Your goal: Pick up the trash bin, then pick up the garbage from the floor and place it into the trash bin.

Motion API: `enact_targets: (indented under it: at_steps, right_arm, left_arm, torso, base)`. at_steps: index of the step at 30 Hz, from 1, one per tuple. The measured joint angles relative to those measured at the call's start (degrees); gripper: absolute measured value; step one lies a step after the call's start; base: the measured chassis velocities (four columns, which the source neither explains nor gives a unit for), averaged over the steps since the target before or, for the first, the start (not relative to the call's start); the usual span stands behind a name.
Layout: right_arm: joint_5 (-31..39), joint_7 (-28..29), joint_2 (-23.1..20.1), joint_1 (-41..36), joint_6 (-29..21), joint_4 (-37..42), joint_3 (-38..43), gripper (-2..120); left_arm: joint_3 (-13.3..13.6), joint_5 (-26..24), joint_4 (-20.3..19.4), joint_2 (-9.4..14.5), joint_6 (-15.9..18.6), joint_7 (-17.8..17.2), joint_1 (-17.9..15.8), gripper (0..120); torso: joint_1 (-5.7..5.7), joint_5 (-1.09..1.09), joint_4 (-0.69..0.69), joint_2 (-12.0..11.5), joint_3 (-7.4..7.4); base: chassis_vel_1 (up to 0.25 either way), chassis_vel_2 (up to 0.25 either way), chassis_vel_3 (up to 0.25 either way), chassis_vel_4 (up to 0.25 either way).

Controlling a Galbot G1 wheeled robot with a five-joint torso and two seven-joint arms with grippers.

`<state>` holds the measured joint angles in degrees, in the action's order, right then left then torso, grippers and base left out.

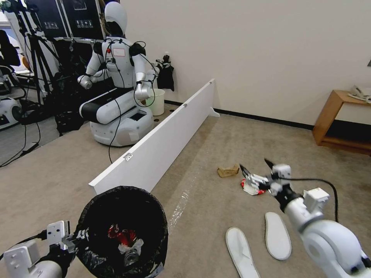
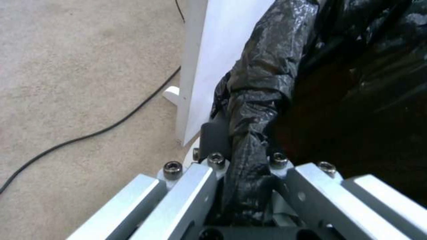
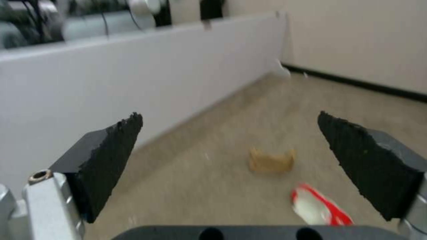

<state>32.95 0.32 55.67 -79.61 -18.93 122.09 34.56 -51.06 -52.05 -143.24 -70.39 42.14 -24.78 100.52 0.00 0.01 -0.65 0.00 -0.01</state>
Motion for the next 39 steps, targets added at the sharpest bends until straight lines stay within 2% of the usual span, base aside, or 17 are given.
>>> enact_targets:
  at_steps: [7,14,22,32,39]
  right_arm:
    - [-5.86,-2.35,4.12,-4.64,-0.37,-4.63,0.26,100]
    - [-8.41,-2.94,7.37,-4.76,-0.06,-8.79,-0.83,100]
    - [-11.71,-3.17,11.61,-3.38,-0.75,-14.48,-2.43,100]
    - [-14.41,-3.07,14.31,-1.59,-1.50,-20.33,-3.34,100]
    - [-16.55,-2.75,17.02,1.84,-1.81,-31.14,-5.56,100]
  left_arm:
    - [-0.09,0.02,0.00,-0.16,0.00,0.00,0.08,1]
    - [-0.19,-0.04,0.00,-0.17,0.00,0.00,0.00,1]
    - [-0.91,-0.48,0.00,-0.20,0.00,0.09,0.44,1]
    - [-1.13,-0.66,0.00,-0.14,0.00,0.11,0.43,1]
    - [-1.45,-0.92,0.00,-0.04,0.00,0.11,0.15,1]
  torso:
    - [0.00,-0.01,0.01,0.00,0.00]
    - [0.00,-0.01,0.00,0.00,0.01]
    - [0.00,-0.01,0.00,0.00,0.01]
    - [0.00,-0.03,0.00,0.00,0.01]
    - [0.00,-0.01,0.00,0.00,0.01]
  base:
    - [0.000,0.000,0.000,0.000]
    - [0.000,0.000,0.000,0.000]
    - [0.000,0.000,0.000,0.000]
    - [0.000,0.000,0.000,0.000]
    - [0.000,0.000,0.000,0.000]
